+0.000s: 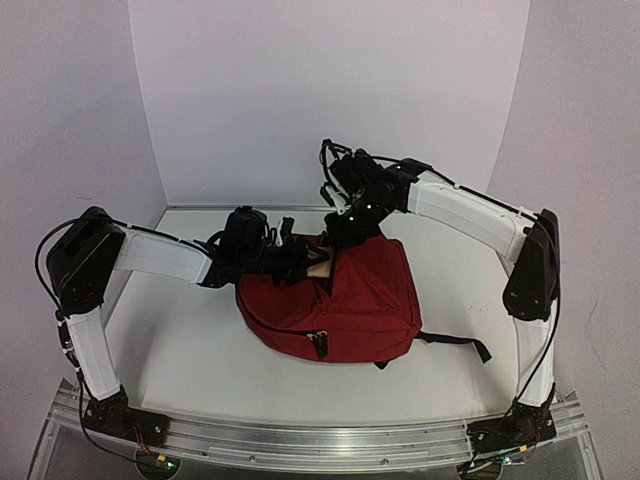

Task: Pack the student bag
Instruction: Place the personal item in the student bag.

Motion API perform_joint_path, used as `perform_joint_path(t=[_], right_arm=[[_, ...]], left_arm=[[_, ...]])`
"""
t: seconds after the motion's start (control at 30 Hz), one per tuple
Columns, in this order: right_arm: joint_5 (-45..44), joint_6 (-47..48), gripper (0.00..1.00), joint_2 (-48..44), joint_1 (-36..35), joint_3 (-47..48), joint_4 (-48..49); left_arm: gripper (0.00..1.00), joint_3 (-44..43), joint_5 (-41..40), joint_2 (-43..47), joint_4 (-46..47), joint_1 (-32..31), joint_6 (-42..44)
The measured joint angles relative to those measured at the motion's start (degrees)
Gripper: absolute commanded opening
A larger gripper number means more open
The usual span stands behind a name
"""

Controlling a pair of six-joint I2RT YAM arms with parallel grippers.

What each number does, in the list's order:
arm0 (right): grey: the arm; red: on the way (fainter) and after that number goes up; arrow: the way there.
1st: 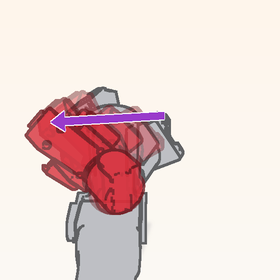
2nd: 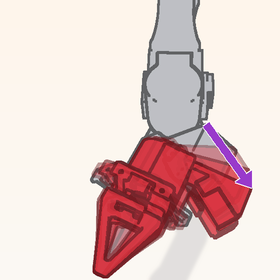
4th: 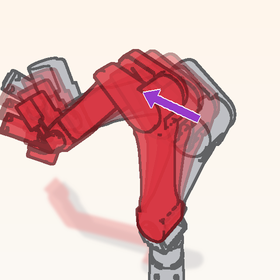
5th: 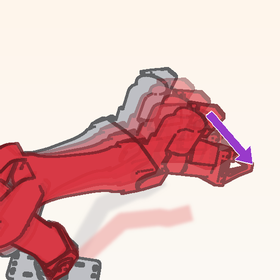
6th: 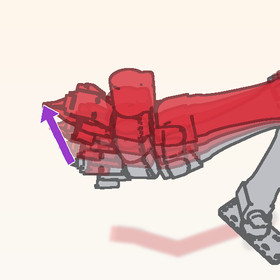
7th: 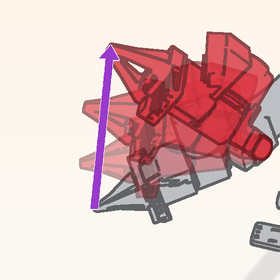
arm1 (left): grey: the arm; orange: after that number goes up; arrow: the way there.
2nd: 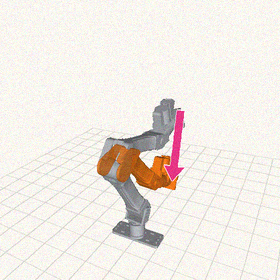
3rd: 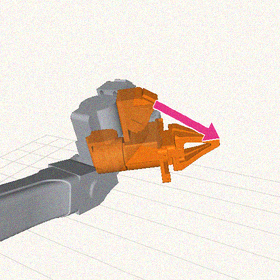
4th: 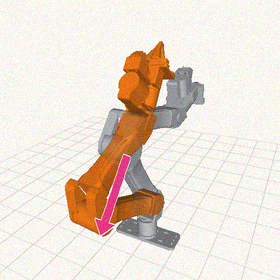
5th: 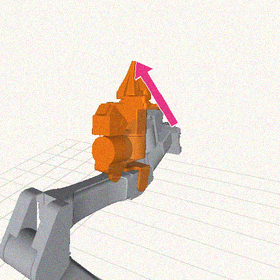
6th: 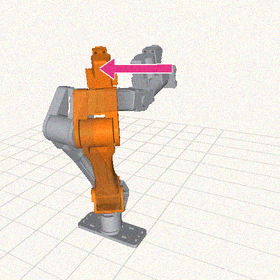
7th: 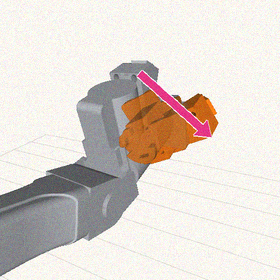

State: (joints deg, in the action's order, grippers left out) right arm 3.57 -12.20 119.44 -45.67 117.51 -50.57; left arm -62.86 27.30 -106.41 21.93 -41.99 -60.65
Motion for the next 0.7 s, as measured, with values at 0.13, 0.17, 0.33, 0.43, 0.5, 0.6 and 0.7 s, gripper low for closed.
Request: perform_joint_path(t=[0.13,0.17,0.33,0.43,0.5,0.6,0.7], right_arm=[[0.5,0.1,0.0,0.0,0.1,-0.3,0.1],[0.6,0.1,0.0,0.0,0.1,-0.4,0.2],[1.4,0.1,0.0,0.0,0.3,-0.6,0.4],[1.9,0.1,0.0,0.0,0.4,-0.7,0.4],[2.1,0.1,0.0,0.0,0.4,-0.7,0.5],[2.4,0.1,0.0,0.0,0.4,-1.1,0.7],[3.1,0.1,0.0,0.0,0.5,-1.3,0.8]], left_arm=[[0.54,0.3,-3.8,3.8,-5.9,-0.7,2.1],[0.52,0.3,-4.7,4.2,-7.2,-0.8,2.4],[0.33,0.3,-7.9,4.5,-12.2,-1.2,4.3],[0.16,0.2,-8.6,4.5,-13.2,-1.2,5.0],[0.07,0.2,-9.1,4.3,-13.6,-1.2,5.4],[0.0,-0.7,-9.0,4.0,-13.4,-1.2,5.4],[0.0,-2.3,-8.3,2.7,-12.8,-1.2,6.3]])
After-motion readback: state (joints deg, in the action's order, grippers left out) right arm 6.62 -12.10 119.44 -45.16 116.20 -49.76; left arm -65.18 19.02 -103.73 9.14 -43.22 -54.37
